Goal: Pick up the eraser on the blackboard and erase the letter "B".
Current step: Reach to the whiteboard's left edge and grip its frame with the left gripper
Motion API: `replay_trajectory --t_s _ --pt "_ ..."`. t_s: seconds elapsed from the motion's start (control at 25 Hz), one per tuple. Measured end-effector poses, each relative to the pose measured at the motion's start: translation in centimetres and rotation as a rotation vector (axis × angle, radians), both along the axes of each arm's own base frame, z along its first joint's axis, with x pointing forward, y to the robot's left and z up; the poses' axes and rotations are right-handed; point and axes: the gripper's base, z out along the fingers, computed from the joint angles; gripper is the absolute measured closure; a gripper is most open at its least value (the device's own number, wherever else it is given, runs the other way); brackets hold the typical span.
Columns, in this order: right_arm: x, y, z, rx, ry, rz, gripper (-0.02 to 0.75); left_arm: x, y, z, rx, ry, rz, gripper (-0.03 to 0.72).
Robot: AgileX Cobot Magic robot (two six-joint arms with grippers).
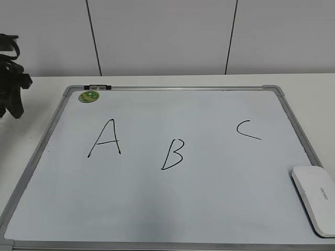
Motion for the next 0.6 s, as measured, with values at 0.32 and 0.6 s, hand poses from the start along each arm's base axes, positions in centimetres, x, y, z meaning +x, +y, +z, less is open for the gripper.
replay_trajectory --t_s 0.32,0.6 --pt "0.0 0.0 0.0 0.000 0.000 0.000 0.184 2.6 -0.3 -3.4 -0.016 0.042 -0.069 0.378" --pt "0.0 0.0 0.0 0.000 0.000 0.000 0.184 4.5 -0.3 -5.1 -0.021 0.048 -0.082 0.378"
